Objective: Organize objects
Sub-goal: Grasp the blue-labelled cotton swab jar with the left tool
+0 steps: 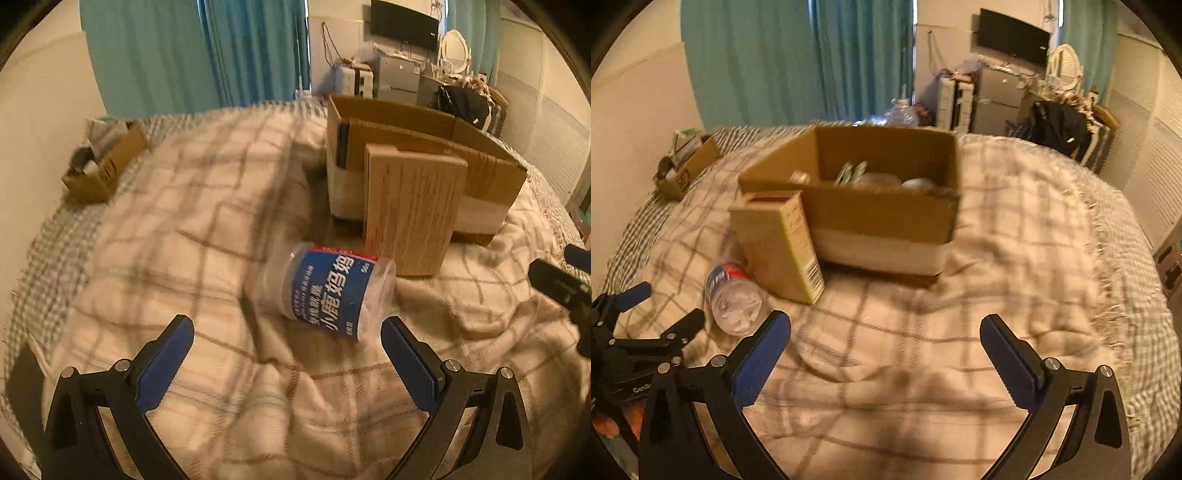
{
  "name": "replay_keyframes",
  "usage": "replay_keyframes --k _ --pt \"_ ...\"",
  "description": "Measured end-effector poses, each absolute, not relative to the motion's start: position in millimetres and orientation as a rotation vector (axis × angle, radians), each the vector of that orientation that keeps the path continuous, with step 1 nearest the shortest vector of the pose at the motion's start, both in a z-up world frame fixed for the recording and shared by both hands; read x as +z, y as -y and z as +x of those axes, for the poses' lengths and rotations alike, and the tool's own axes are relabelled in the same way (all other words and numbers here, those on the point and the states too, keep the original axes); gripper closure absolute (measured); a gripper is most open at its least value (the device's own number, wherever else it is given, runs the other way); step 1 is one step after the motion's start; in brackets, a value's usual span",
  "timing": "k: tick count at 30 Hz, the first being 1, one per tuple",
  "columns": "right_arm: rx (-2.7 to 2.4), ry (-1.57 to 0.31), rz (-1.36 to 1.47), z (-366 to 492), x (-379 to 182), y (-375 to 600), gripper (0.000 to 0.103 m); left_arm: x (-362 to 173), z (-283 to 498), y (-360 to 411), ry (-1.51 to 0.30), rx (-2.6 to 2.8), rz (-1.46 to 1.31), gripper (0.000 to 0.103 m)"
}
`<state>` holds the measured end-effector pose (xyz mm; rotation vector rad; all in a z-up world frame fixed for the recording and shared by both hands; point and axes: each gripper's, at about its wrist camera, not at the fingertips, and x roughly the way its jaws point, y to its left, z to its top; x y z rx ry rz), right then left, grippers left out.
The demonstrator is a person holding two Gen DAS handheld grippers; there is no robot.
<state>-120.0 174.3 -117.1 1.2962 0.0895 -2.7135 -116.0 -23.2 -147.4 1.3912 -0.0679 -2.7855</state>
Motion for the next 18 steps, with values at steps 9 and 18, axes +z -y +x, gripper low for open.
replay_keyframes --k 9,18 --pt "-2.697 -0.001 1.354 -133.5 -136.1 -174.8 0.0 -173.0 -151.6 8.2 0.209 -2.839 1.474 0.0" --pt "-2.686 -0.065 1.406 -139.1 -143.3 -163.1 0.0 -185.6 -161.1 12.6 0.135 -2.946 1.594 0.003"
